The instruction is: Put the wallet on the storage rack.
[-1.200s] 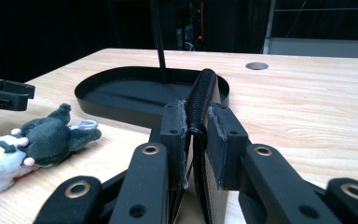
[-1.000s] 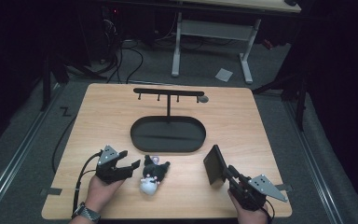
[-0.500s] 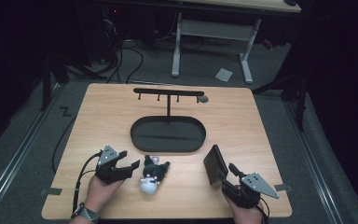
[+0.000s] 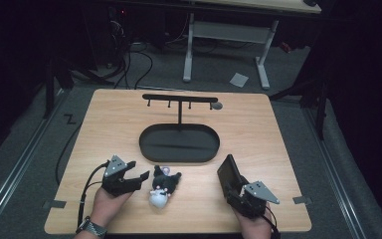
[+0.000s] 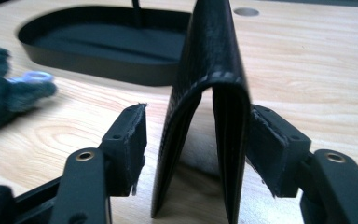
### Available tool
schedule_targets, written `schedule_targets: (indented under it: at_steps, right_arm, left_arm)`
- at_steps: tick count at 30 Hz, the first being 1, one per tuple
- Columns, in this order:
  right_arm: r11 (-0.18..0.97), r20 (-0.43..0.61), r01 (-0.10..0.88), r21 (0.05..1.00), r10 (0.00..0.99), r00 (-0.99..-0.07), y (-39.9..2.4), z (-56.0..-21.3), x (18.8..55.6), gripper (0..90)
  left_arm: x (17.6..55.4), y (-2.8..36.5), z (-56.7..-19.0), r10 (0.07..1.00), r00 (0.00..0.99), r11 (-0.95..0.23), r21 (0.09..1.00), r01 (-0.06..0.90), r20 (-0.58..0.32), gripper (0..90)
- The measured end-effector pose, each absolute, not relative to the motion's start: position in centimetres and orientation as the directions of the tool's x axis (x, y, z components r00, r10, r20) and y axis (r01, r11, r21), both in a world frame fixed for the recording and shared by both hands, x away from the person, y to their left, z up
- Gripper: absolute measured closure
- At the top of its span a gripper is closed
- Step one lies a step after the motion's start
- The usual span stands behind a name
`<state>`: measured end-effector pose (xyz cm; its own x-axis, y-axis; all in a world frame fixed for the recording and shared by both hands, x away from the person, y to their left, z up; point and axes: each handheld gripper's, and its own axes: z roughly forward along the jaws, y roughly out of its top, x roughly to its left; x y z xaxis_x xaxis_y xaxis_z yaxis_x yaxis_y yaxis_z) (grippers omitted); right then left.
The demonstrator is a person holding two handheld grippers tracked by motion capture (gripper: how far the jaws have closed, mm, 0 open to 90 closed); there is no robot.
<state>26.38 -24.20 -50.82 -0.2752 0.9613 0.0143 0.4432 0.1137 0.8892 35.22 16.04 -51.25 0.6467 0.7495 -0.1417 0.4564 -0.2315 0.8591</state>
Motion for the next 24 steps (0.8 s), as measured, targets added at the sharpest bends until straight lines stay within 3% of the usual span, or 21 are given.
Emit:
schedule_targets:
  at_steps: [24]
  right_arm:
    - [0.092, 0.023, 0.45, 0.888, 0.97, -0.243, -25.0, -50.7, 26.9, 74.3]
  left_arm:
    - [34.5, 17.8, -51.3, 0.776, 0.613, -0.209, 0.859, 0.468, -0.146, 31.6]
